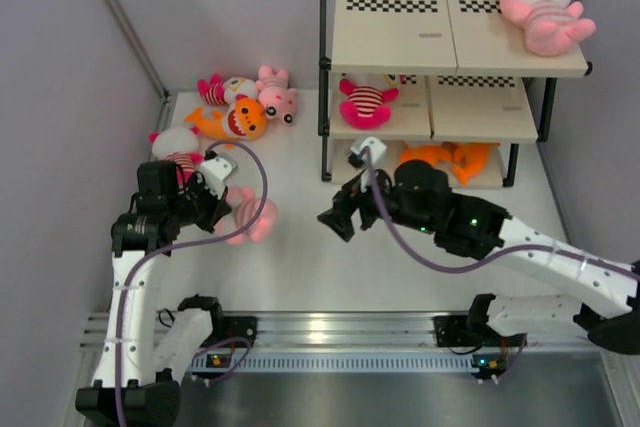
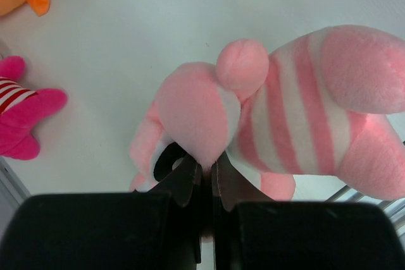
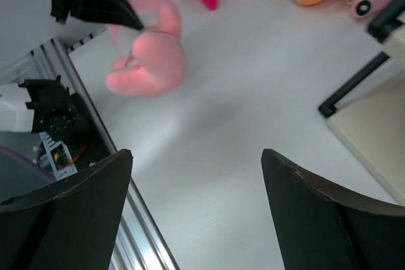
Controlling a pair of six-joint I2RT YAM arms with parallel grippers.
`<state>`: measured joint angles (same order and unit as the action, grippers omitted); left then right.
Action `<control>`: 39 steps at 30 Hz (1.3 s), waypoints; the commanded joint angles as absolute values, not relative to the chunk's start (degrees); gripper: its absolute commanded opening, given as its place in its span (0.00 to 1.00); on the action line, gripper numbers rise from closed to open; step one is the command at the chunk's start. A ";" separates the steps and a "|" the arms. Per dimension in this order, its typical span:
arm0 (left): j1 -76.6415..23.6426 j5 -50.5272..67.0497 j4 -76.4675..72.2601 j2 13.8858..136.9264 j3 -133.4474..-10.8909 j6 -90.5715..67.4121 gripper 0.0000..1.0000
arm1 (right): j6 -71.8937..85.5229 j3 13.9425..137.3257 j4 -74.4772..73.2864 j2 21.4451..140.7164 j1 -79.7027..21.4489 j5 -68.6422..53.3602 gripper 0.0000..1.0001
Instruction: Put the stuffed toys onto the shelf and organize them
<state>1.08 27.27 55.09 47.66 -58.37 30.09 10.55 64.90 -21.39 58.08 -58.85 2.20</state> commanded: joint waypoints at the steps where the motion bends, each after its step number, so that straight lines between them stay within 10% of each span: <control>1: 0.97 29.88 55.63 46.14 -60.56 31.38 0.00 | 7.12 71.18 -14.33 66.67 -65.47 5.91 0.84; 22: 0.97 31.81 56.16 43.60 -62.58 28.48 0.00 | 12.83 80.86 0.26 90.17 -64.78 -11.60 0.84; 34: 0.97 31.73 56.16 42.45 -64.25 24.80 0.01 | 14.41 78.22 -1.74 87.55 -64.86 -4.93 0.00; 39: 1.05 24.37 58.61 43.15 -72.55 20.74 0.68 | 10.91 85.94 -8.77 86.22 -64.60 -2.82 0.00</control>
<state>1.04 27.81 58.33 43.44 -64.71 24.21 13.06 79.31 -6.24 89.65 -64.97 -5.15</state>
